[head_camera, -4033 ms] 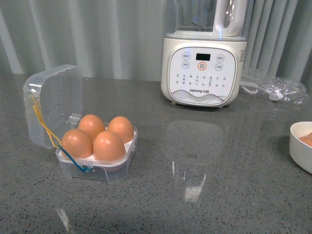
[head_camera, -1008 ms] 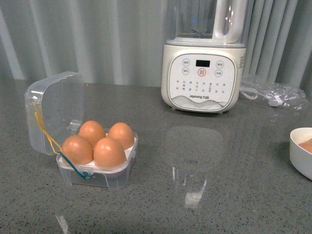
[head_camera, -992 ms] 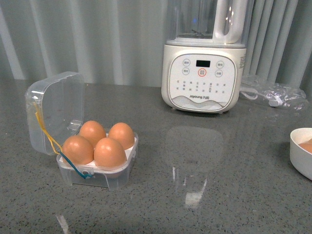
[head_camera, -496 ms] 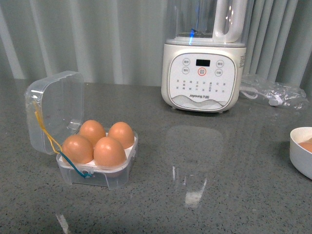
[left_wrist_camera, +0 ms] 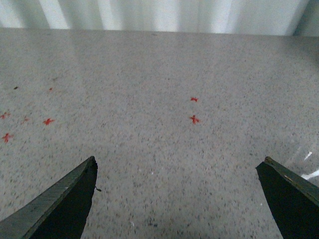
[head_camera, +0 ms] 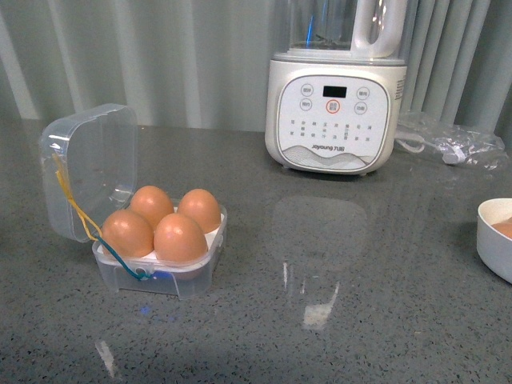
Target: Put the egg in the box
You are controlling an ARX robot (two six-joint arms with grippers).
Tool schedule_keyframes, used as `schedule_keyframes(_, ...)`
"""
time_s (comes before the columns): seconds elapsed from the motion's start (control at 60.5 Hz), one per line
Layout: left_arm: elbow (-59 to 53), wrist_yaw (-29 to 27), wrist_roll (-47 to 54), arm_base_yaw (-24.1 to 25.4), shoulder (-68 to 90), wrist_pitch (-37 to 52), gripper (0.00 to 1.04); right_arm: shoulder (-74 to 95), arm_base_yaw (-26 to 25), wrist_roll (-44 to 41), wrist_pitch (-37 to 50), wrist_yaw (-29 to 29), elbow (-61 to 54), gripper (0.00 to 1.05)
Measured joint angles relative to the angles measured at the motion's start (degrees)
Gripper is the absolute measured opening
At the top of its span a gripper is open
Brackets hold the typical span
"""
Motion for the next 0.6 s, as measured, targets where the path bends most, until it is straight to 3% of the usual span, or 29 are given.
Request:
schedule_keyframes(0.248,5.7,5.4,-4.3,-0.2,1.8,-4.6,0.98,0.0,0.0,0.0,0.0,0.0,0.0,0.98)
schedule_keyframes(0.595,3.6,7.2,-4.0,-6.5,0.8,-7.1,0.98,0.0,0.0,0.0,0.0,0.0,0.0,0.98)
